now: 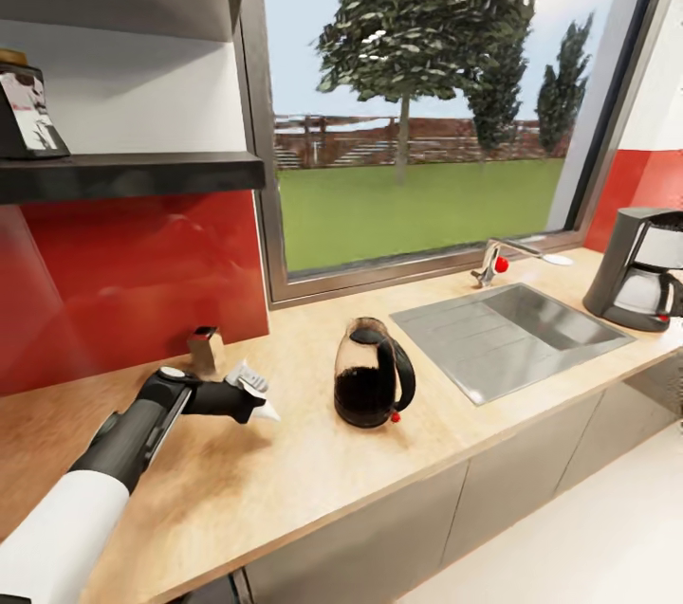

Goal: Set up a coffee station on the kitchen countertop: keep the coffee maker on the countertop, move the bottle of coffee from the kitchen shelf to the counter next to the coffee maker, place a paper coffee filter on top of the coffee maker, put the saucer next to the coffee maker with the coffee cup on the saucer, and place the electric kettle next to the coffee maker.

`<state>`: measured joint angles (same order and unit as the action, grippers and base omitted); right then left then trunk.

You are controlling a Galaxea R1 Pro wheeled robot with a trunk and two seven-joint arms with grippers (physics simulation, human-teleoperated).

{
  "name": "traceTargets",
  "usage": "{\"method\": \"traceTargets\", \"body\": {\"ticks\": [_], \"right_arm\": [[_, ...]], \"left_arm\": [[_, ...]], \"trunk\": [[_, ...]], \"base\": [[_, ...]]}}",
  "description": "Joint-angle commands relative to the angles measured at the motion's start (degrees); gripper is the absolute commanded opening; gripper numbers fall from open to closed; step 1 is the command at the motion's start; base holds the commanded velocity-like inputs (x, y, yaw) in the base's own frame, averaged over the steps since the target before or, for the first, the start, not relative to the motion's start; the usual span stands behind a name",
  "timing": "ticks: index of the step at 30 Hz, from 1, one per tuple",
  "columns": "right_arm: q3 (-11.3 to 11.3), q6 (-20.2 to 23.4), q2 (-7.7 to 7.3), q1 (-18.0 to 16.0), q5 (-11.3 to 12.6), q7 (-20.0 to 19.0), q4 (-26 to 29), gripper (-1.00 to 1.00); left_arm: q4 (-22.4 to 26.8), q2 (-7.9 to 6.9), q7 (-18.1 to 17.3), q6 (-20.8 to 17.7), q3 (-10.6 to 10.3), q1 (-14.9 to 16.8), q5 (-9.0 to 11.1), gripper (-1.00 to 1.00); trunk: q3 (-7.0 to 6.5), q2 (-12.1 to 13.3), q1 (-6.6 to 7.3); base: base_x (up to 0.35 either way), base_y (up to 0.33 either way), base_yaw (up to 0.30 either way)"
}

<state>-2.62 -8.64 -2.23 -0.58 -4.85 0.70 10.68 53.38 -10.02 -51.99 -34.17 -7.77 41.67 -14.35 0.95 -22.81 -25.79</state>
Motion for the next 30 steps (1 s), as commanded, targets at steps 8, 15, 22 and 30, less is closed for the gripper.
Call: {"method": "traceTargets", "body": {"ticks": [8, 15, 22, 30], "right_arm": [[-0.3, -0.2, 0.03, 0.0, -0.5, 0.1, 0.0, 1.00], [-0.3, -0.2, 0.03, 0.0, -0.5, 0.1, 0.0, 1.00], [-0.3, -0.1, 0.03, 0.0, -0.5, 0.1, 0.0, 1.00], [-0.3, -0.1, 0.03, 0.0, -0.5, 0.1, 0.0, 1.00]], "left_arm": [[0.1, 0.18, -0.3, -0.2, -0.2, -0.6, -0.5, -1.00], [0.2, 0.39, -0.3, 0.0, -0.4, -0.7, -0.4, -1.00], [0.2, 0.50, -0.3, 0.1, -0.4, -0.7, -0.4, -1.00], [0.2, 0.52, -0.3, 0.2, -0.5, -0.7, -0.4, -1.00]], "trunk": [[0.10, -0.1, 0.00], [0.10, -0.1, 0.00], [0.10, -0.1, 0.00], [0.10, -0.1, 0.00]], "base": [[-0.337, -0.016, 0.000], [-0.322, -0.146, -0.110], [-0.153, -0.233, -0.262], [-0.004, -0.271, -0.265]]}}
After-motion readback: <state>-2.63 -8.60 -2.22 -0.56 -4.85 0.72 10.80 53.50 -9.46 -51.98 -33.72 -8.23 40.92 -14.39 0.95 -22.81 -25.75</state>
